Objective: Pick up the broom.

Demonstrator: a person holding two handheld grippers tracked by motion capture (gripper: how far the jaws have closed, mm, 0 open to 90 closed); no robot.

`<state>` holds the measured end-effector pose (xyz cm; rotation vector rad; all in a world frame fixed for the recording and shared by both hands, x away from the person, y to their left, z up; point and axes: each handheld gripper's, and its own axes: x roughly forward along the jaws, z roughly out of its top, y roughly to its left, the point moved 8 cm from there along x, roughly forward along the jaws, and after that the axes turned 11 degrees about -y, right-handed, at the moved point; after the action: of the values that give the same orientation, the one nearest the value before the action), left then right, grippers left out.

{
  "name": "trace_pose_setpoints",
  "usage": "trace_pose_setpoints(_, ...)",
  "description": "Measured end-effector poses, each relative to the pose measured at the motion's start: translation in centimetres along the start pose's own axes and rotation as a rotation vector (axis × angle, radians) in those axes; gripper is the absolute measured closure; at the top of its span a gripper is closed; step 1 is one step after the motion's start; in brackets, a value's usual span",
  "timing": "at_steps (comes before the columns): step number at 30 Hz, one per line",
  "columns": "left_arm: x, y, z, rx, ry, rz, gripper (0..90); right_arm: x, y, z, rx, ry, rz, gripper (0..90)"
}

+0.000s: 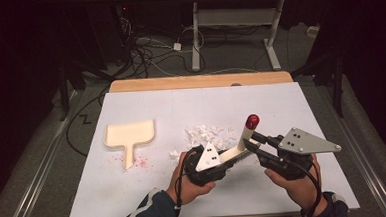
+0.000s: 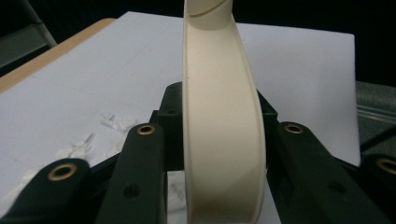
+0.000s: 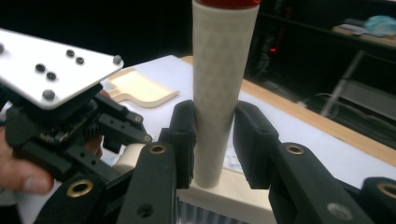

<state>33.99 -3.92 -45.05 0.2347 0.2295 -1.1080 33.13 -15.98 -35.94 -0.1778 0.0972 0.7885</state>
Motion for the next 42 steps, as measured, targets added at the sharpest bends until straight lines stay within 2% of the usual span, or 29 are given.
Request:
trace_pose_setpoints(3, -0.9, 0.2, -0.1, -0.028, -0.001, -0.027, 64.8, 0.2, 0.2, -0.3, -0.012, 0.006, 0.027, 71.6)
trace_pose_setpoints(4, -1.1, 0.3, -0.1, -0.031, -0.003, -0.026, 64.8, 0.3, 0.2, -0.4, -0.017, 0.014, 0.042, 69.5)
trace_pose_setpoints(6, -1.7, 0.5, 0.0, -0.041, -0.008, -0.037, 64.8, 0.2, 0.3, -0.5, -0.009, -0.003, 0.079, 62.0)
trace_pose_setpoints(8, -2.3, 0.5, 0.0, -0.027, -0.002, -0.049, 64.8, 0.2, 0.4, -0.8, -0.027, 0.011, 0.113, 55.4)
trace_pose_setpoints(11, -3.1, -0.1, 0.0, 0.003, 0.012, -0.105, 64.8, 0.2, 0.4, -1.5, -0.059, 0.051, 0.175, 47.7)
trace_pose_setpoints(14, -3.6, -0.9, -0.2, 0.041, 0.042, -0.172, 64.7, 0.2, 0.5, -2.8, -0.053, 0.122, 0.266, 43.3)
trace_pose_setpoints(15, -3.7, -1.3, -0.3, 0.046, 0.049, -0.197, 64.7, 0.2, 0.8, -3.3, -0.051, 0.150, 0.310, 42.9)
trace_pose_setpoints(17, -3.8, -1.9, -0.5, 0.063, 0.060, -0.241, 64.6, 0.3, 1.3, -4.2, -0.060, 0.189, 0.351, 42.3)
trace_pose_setpoints(20, -3.9, -2.7, -0.6, 0.066, 0.055, -0.297, 64.6, 0.4, 2.4, -5.4, -0.062, 0.249, 0.464, 41.3)
trace_pose_setpoints(22, -3.9, -3.2, -0.5, 0.058, 0.046, -0.333, 64.5, 0.5, 3.3, -6.0, -0.038, 0.273, 0.537, 43.9)
trace_pose_setpoints(24, -4.0, -3.3, -0.4, 0.051, 0.036, -0.350, 64.5, 0.5, 3.7, -6.5, -0.053, 0.289, 0.571, 48.4)
trace_pose_setpoints(26, -4.0, -3.2, -0.4, 0.052, 0.034, -0.355, 64.5, 0.4, 4.0, -6.6, -0.025, 0.287, 0.602, 54.3)
trace_pose_setpoints(29, -4.0, -3.2, -0.7, 0.031, 0.022, -0.391, 64.3, 0.4, 4.0, -6.8, 0.005, 0.280, 0.639, 57.8)
trace_pose_setpoints(32, -4.0, -2.9, -0.8, 0.022, 0.015, -0.389, 60.5, 0.3, 4.3, -7.0, -0.010, 0.282, 0.666, 64.8)
trace_pose_setpoints(34, -4.0, -2.8, -0.8, 0.018, 0.015, -0.394, 58.3, 0.2, 4.4, -7.0, -0.016, 0.283, 0.666, 65.9)
trace_pose_setpoints(35, -4.1, -2.7, -0.9, 0.034, 0.020, -0.384, 57.2, 0.2, 4.6, -6.9, -0.041, 0.287, 0.657, 67.0)
trace_pose_setpoints(37, -4.0, -2.3, -0.9, 0.040, 0.024, -0.337, 52.9, 0.4, 4.6, -7.0, -0.061, 0.290, 0.634, 67.8)
trace_pose_setpoints(39, -4.0, -1.7, -1.1, 0.036, 0.025, -0.301, 48.5, 0.6, 4.5, -7.0, -0.053, 0.294, 0.602, 68.5)
trace_pose_setpoints(41, -4.2, -1.1, -1.4, 0.057, 0.041, -0.243, 38.8, 0.8, 4.2, -7.0, -0.054, 0.295, 0.567, 68.6)
trace_pose_setpoints(42, -4.3, -0.8, -1.4, 0.051, 0.041, -0.203, 32.5, 0.9, 3.9, -7.0, -0.054, 0.293, 0.544, 68.7)
